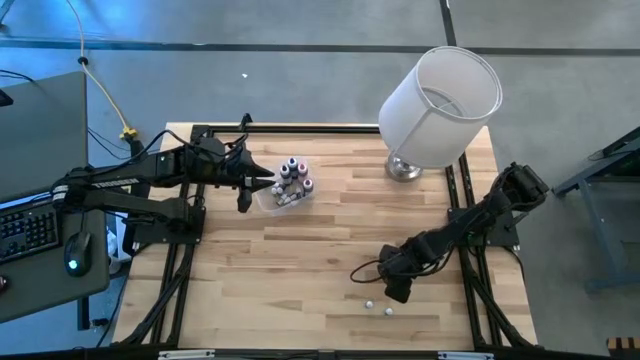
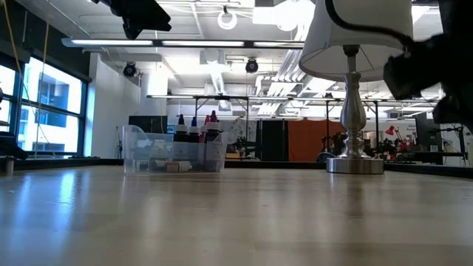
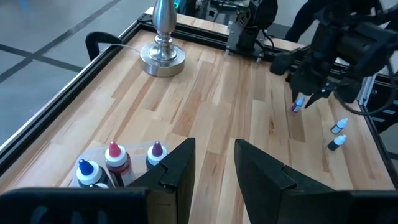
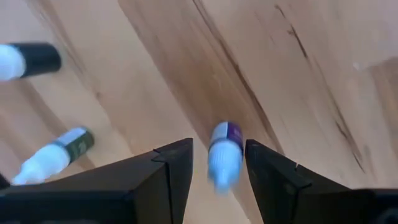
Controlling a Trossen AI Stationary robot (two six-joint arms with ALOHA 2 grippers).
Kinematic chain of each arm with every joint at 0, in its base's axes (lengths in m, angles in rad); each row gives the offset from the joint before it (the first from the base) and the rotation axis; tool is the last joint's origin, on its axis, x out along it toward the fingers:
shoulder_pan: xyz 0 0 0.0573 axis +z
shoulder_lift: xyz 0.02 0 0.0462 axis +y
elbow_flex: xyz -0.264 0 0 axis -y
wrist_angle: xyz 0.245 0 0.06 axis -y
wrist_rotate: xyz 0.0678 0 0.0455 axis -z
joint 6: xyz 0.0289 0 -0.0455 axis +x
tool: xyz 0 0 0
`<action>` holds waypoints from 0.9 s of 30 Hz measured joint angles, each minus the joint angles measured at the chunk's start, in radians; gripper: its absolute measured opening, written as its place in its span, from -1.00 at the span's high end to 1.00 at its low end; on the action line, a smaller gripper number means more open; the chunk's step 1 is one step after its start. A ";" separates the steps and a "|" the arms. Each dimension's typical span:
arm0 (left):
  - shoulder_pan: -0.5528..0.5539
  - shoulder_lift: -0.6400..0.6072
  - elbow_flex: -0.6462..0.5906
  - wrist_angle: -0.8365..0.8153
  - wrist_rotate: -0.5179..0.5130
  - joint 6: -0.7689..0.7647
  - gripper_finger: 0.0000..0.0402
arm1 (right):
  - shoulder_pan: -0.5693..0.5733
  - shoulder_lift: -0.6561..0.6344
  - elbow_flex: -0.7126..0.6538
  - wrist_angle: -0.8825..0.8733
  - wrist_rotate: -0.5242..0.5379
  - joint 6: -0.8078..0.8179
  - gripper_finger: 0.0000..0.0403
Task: Pick & Place food coloring
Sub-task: Put the small violet food coloring bottle into the transparent bin
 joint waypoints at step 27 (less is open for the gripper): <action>0.000 0.000 0.000 0.001 0.005 -0.019 0.45 | -0.109 0.003 -0.044 0.396 0.225 -0.165 0.66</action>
